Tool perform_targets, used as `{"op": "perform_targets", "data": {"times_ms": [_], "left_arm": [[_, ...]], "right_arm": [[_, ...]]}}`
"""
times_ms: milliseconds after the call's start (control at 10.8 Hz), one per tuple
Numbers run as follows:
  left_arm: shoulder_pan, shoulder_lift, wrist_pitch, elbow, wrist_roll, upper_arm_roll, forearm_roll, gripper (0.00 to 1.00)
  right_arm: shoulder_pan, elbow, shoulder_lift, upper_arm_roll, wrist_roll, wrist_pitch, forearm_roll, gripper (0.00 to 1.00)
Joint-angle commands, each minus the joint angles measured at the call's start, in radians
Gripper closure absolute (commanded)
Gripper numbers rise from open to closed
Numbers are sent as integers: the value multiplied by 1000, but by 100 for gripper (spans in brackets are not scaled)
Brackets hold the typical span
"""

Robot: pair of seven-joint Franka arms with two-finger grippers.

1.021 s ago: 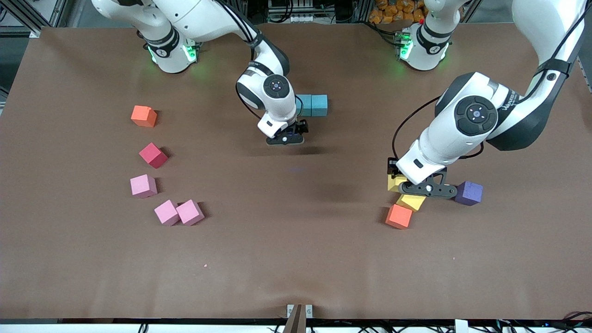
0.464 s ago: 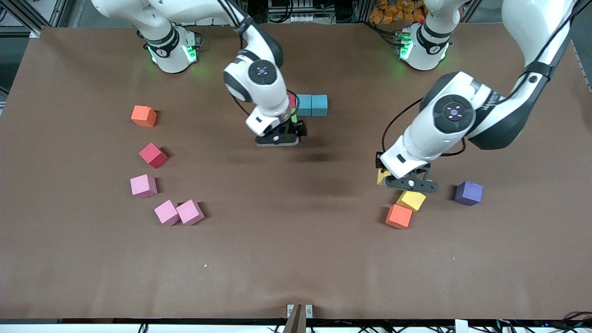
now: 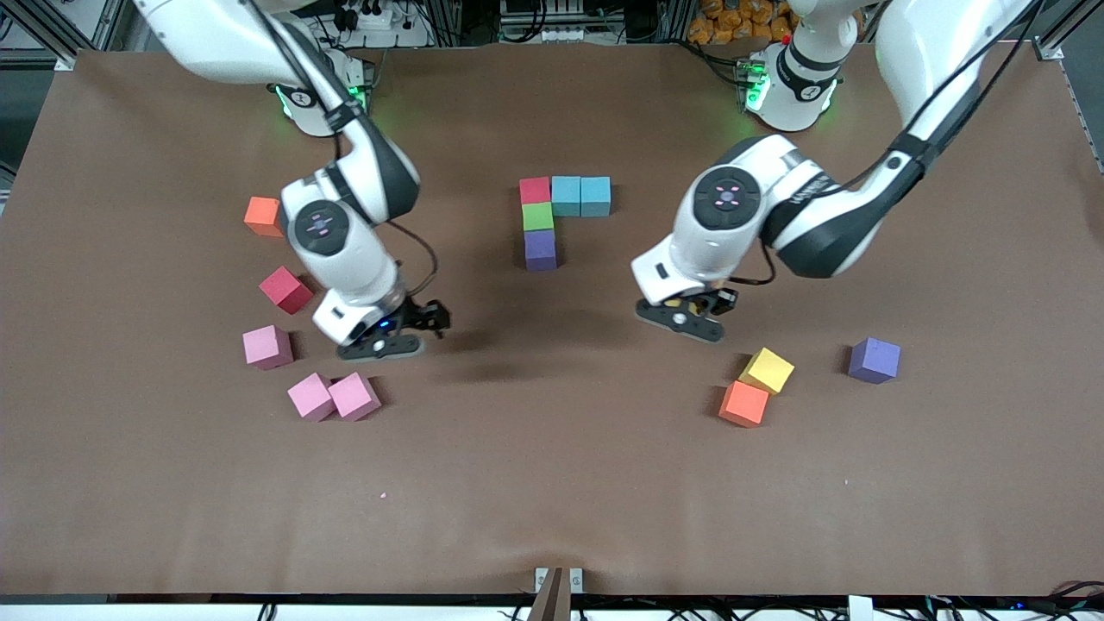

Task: Arrange 11 blocks into digit 3
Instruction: 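Grasp the pink block with the right gripper while the left gripper lowers yellow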

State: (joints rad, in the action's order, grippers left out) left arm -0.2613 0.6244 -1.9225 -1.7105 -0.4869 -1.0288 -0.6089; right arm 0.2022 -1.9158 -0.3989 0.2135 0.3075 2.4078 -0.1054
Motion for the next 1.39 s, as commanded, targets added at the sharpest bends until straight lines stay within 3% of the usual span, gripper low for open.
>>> {"op": "perform_targets", "data": {"times_ms": [0,464,928,1300], "left_arm": [[78,18,-3,8,108,27,-60,46],[197,100,-76,-9,224,35,-166,46],[249,101,-265,-194,257,52,-244,46],[275,101,-271,-210,373,53,-249,47]], "right_arm": [[-81,47,-29,23,-218,-27,1,0],[-138,109,-106,24,-378,-24,13,0],[-171,169,-178,14,-501,-18,-4,0],[-164,256,-271,-11,-588,-13,-16,0]]}}
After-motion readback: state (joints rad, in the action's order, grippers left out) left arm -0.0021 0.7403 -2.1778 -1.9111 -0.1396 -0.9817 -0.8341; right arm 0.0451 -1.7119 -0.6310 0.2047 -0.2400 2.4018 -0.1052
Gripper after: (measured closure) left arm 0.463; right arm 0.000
